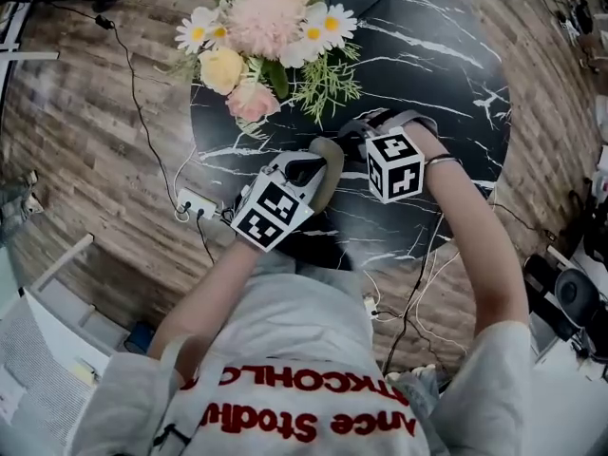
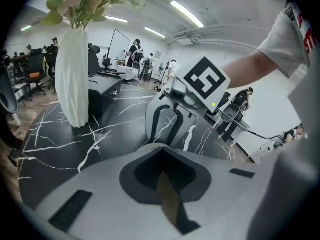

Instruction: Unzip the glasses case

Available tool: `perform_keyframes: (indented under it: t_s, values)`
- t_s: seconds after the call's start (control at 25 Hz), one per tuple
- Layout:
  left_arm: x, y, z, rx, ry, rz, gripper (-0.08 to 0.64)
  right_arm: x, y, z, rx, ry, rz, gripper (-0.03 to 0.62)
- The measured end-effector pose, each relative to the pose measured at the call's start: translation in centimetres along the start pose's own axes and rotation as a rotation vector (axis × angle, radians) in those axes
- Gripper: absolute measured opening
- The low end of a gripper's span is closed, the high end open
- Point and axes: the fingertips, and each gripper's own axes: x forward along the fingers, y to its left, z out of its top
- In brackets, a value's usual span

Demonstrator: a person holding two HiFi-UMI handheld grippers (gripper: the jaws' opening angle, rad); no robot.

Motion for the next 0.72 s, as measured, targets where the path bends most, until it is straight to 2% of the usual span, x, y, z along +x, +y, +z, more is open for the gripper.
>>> perform_keyframes:
  t_s: [0.2, 0.36, 0.52, 0.72]
  values:
    - [0.27, 0.18, -0.28, -0.019, 0.020, -0.021, 0.000, 0.20, 0.27, 0.26, -0.080, 0.016, 0.042, 0.160]
    - [0.37, 0.20, -0.47, 0.002, 0.042, -0.022, 0.000, 0.43, 0.35, 0.25, -0.127, 0.034, 0.067, 0.156]
    - [0.48, 0.21, -0.33, -0.024, 0.042, -0.029, 0.000, 0.32, 0.30, 0.14, -0.136, 0.034, 0.022, 0.140]
    - [0.48, 0.09, -0.36, 0.015, 0.041, 0.001, 0.000, 0.27, 0.26, 0.09, -0.111, 0.025, -0.022, 0.121]
